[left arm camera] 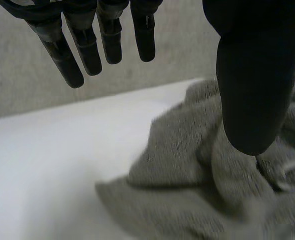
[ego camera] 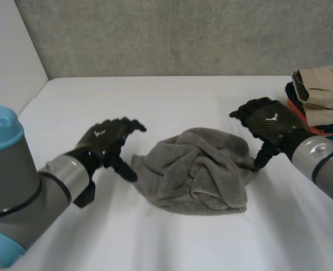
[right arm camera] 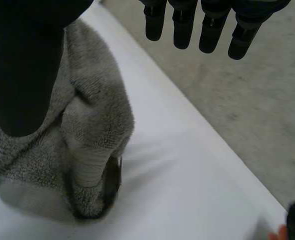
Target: Fold the laundry.
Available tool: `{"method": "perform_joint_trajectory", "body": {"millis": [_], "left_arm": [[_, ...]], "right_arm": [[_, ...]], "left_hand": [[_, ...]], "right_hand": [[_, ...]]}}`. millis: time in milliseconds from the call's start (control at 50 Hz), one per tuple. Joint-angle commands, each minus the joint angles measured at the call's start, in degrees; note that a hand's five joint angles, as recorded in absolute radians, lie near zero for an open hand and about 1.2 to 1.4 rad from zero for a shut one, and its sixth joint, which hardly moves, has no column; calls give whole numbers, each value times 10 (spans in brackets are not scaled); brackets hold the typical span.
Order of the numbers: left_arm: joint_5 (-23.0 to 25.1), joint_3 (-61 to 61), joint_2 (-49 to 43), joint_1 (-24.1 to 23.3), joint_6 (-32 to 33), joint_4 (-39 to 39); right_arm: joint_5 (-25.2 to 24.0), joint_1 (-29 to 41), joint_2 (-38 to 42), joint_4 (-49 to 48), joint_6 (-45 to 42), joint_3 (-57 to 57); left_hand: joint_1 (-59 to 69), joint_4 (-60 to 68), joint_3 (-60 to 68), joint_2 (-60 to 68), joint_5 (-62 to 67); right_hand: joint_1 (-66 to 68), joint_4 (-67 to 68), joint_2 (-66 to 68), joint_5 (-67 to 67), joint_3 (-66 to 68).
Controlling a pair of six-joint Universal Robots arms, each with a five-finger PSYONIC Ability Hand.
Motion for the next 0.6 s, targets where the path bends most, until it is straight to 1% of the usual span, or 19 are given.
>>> {"method": "perform_joint_trajectory", "body": {"millis": [20,60,160,200,220,300,340,400,440,460,480,500,540,560,600], "left_arm": [[-11,-14,-73,-19,0,9],[-14,-10,-87,-30,0,14],[-31,2,-119,-53,0,48],[-42,10,-131,-61,0,65],[-46,14,-136,-63,0,71],[-49,48,-166,-83,0,75],[-49,73,-187,-99,0,74],[-50,96,-211,-114,0,73],[-50,118,-236,-121,0,72],[-51,125,-244,-123,0,71],[-51,130,-250,-123,0,71],[-51,137,-258,-124,0,68],[-53,140,-260,-123,0,64],[-55,140,-260,-122,0,61],[-68,142,-250,-120,0,50]], "right_arm": [[-24,4,111,15,-86,-90],[-23,4,150,15,-90,-118],[-16,11,203,15,-85,-160],[-11,14,213,15,-85,-167],[-8,20,221,15,-85,-171],[-7,36,230,12,-84,-175],[-6,39,231,11,-82,-175],[-7,47,234,11,-72,-174],[-7,50,236,11,-64,-174],[-7,50,235,11,-60,-174],[-7,50,233,11,-57,-174],[-7,49,230,10,-55,-174],[-5,44,223,10,-54,-172],[-5,44,220,11,-55,-171],[2,45,201,12,-58,-167]], "left_hand": [[-13,0,-7,0,9],[-10,3,-3,3,13],[26,38,32,39,48],[51,63,57,64,73],[58,70,64,71,80],[69,82,76,82,92],[109,122,116,123,132],[145,158,152,158,167],[239,252,245,252,261],[288,300,294,301,310],[343,356,350,356,365],[457,469,463,470,479],[582,594,588,595,604],[604,617,610,617,626],[604,617,611,617,626]], "right_hand": [[-31,-25,-23,-28,-23],[-31,-25,-23,-28,-23],[-31,-25,-23,-28,-23],[30,36,38,33,38],[90,96,98,93,98],[181,187,190,184,189],[212,218,220,215,220],[316,322,324,319,324],[391,398,400,395,400],[525,531,533,528,533],[603,609,611,606,611],[668,674,676,671,676],[669,675,677,672,677],[669,675,677,672,677],[669,675,677,672,677]]}}
